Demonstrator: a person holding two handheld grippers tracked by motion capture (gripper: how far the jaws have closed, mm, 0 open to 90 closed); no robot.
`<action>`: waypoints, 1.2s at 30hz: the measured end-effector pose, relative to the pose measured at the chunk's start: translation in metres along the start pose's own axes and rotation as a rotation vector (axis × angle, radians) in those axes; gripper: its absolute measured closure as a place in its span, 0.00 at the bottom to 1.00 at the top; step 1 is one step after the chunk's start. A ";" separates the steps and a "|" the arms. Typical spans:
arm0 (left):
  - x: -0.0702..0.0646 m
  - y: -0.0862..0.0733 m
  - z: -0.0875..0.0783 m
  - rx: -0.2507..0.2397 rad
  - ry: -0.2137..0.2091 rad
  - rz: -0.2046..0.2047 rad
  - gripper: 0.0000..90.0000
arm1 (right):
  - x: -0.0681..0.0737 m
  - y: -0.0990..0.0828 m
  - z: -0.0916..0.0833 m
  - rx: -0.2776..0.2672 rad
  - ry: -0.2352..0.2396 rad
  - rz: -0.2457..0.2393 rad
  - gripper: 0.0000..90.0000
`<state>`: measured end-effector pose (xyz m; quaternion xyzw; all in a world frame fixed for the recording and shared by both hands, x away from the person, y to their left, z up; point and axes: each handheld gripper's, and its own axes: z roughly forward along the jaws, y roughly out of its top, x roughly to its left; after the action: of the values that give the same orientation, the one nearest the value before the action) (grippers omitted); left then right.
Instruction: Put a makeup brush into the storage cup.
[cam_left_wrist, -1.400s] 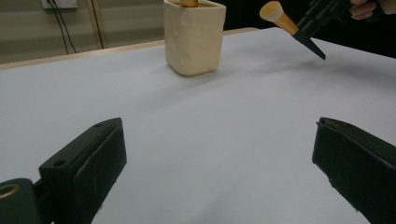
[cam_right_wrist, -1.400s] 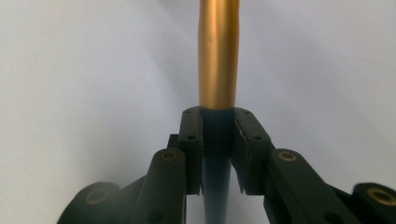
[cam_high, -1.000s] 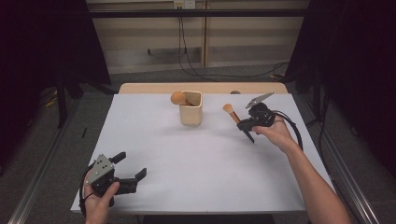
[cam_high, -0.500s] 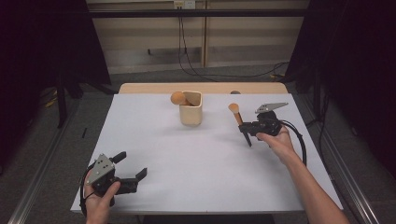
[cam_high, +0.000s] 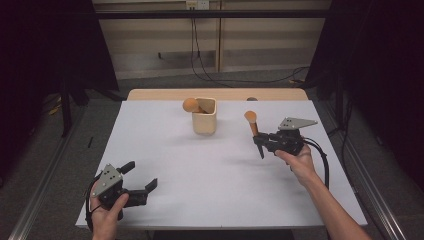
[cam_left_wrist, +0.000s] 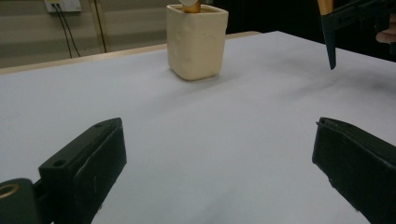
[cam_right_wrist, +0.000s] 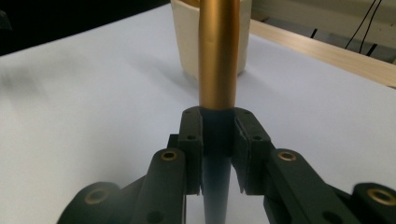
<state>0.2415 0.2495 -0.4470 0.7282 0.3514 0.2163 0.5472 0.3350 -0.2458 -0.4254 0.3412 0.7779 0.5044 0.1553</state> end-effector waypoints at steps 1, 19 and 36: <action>-0.001 0.000 -0.001 -0.003 0.000 -0.003 0.03 | 0.003 0.000 0.000 -0.010 0.015 -0.007 0.84; -0.021 0.034 0.019 -0.045 -0.037 0.038 0.03 | 0.043 0.001 -0.004 -0.057 0.103 -0.045 0.84; -0.049 0.061 0.053 -0.045 -0.152 0.081 0.03 | 0.069 -0.005 0.007 -0.066 0.189 -0.073 0.84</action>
<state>0.2628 0.1694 -0.4022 0.7438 0.2740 0.1903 0.5792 0.2870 -0.1950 -0.4258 0.2584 0.7839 0.5537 0.1106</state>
